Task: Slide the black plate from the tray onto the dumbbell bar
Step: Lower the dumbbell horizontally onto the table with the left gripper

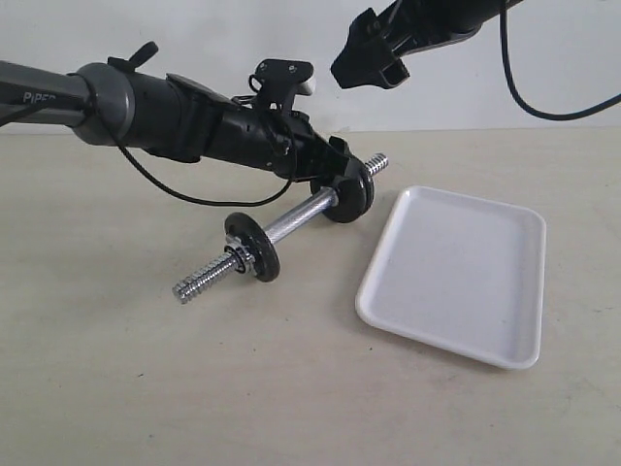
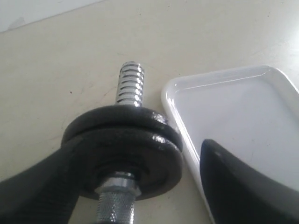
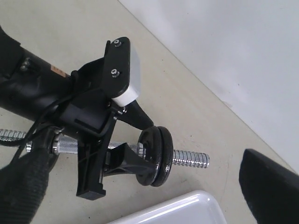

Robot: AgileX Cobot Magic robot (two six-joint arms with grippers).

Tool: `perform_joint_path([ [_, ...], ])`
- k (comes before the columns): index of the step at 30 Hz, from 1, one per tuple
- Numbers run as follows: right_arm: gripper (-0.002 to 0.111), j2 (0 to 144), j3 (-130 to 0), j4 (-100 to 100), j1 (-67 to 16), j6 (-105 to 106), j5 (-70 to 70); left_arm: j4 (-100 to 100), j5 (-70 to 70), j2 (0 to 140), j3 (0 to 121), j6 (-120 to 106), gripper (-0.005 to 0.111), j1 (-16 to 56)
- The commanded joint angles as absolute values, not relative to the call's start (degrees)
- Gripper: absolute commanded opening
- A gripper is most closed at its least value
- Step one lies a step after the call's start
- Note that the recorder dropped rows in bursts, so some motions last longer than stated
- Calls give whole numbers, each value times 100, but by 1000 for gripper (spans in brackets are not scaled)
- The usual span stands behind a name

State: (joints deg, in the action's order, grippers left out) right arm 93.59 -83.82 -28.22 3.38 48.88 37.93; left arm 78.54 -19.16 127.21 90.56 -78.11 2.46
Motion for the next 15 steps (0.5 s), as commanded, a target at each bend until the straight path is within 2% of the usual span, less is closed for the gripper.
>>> perform_joint_path([
  [1, 103, 9303, -8413, -2796, 344, 4873, 3788, 7903, -1976, 12444, 9048, -7758, 64, 248],
  [15, 103, 9303, -8413, -2796, 344, 4872, 3854, 7827, -1976, 12297, 9048, -7758, 64, 234],
])
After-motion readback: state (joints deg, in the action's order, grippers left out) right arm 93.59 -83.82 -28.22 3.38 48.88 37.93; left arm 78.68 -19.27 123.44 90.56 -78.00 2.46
